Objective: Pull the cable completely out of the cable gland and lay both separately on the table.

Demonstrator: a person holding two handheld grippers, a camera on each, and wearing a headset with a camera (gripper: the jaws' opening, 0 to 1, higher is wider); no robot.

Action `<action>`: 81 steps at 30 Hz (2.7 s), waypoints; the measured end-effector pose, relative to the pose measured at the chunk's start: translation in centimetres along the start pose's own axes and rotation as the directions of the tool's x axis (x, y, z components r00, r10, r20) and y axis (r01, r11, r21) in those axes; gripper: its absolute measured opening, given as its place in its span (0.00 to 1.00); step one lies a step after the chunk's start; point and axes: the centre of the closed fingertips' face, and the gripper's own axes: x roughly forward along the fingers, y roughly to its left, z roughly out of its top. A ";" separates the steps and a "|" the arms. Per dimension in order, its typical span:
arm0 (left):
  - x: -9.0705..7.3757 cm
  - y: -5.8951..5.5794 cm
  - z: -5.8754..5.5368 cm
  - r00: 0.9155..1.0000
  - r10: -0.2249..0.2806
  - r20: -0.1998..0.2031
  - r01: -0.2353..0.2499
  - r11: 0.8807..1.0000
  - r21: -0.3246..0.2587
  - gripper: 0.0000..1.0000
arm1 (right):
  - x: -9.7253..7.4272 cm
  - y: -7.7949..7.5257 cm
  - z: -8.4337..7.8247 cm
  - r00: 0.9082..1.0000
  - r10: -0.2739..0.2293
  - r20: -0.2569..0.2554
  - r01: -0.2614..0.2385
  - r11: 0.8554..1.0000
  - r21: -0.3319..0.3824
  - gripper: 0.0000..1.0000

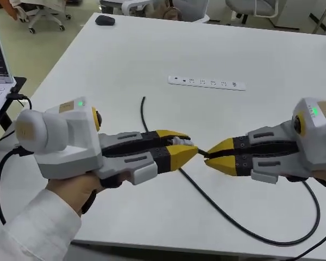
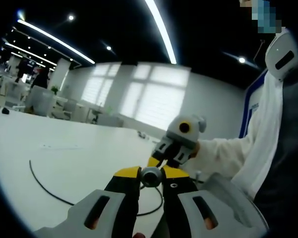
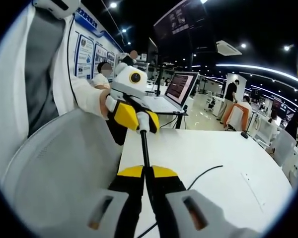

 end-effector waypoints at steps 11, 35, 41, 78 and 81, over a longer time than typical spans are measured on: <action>-0.1 0.3 0.2 1.000 0.019 0.009 -0.019 1.000 0.009 0.18 | 0.3 -0.7 -2.4 0.998 -0.002 -0.067 0.003 1.000 0.004 0.03; -1.2 2.1 1.5 0.992 0.096 0.078 -0.094 0.995 -0.037 0.18 | 4.4 -3.5 -11.4 0.947 -0.102 -0.304 0.135 0.987 0.088 0.03; -1.4 2.5 1.5 0.990 0.110 0.084 -0.105 0.993 -0.058 0.18 | 6.2 -3.9 -14.5 0.933 -0.082 -0.349 0.146 0.976 0.161 0.04; -1.0 3.3 0.0 0.991 0.128 0.027 -0.126 0.989 -0.079 0.18 | 7.2 -3.4 -20.5 0.879 -0.078 -0.471 0.206 0.952 0.228 0.12; -1.1 3.5 -0.1 0.991 0.132 0.027 -0.129 0.988 -0.089 0.18 | 6.6 -3.8 -20.1 0.869 -0.104 -0.485 0.225 0.954 0.197 0.10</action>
